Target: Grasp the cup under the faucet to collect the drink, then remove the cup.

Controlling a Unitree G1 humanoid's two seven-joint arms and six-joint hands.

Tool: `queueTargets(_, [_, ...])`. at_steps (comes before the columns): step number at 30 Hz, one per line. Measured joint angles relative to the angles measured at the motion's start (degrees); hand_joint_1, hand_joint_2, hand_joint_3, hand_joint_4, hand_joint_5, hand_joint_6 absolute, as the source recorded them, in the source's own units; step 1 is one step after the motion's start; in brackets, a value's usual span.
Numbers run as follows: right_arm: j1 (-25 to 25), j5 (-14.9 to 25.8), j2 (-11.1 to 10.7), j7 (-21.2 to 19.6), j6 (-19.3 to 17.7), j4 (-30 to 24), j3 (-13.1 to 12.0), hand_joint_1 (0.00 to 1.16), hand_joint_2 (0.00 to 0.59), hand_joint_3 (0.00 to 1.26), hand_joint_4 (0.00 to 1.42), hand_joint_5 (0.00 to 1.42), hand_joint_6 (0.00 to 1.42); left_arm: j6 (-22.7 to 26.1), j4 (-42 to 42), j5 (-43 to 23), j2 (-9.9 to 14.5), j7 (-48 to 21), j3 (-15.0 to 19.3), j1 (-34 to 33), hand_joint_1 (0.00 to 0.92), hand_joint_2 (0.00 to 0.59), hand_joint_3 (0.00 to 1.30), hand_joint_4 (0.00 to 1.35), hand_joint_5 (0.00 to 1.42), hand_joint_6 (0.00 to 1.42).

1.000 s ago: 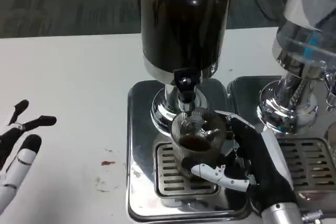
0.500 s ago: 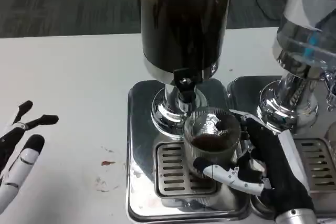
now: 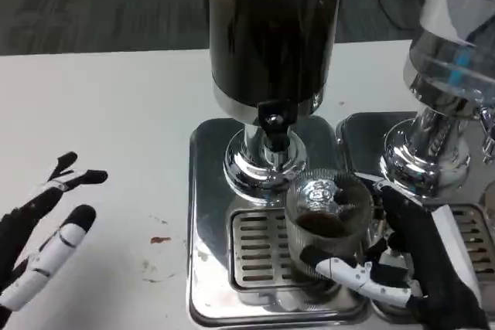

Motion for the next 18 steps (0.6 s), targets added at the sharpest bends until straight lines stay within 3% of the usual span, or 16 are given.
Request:
queueTargets(4, [1.41,0.50,-0.20,0.59,0.00,-2.32,-0.13,1.04,0.150,0.43,0.53,0.81,1.06,-4.43,0.35,5.75,5.10,1.29,0.43,-0.70,0.000,0.232,0.16,0.00,0.01,0.00])
queueTargets(9, [4.07,1.11,-0.03,1.60,0.02,-4.69,0.07,1.03,0.149,0.43,0.53,0.81,1.07,-5.80,1.44,11.42,9.37,2.48,0.82,0.15,0.000,0.214,0.04,0.00,0.00,0.00])
queueTargets(12, [4.09,1.15,0.04,2.02,0.02,-5.21,0.06,1.03,0.149,0.44,0.53,0.81,1.07,-6.21,0.75,13.63,10.57,3.37,0.98,1.16,0.000,0.222,0.03,0.00,0.00,0.00])
queueTargets(18, [4.47,1.74,-0.01,3.11,0.02,-6.22,-0.13,1.03,0.149,0.44,0.54,0.81,1.07,-6.38,0.11,14.28,10.72,3.58,0.84,1.80,0.000,0.223,0.02,0.00,0.00,0.00])
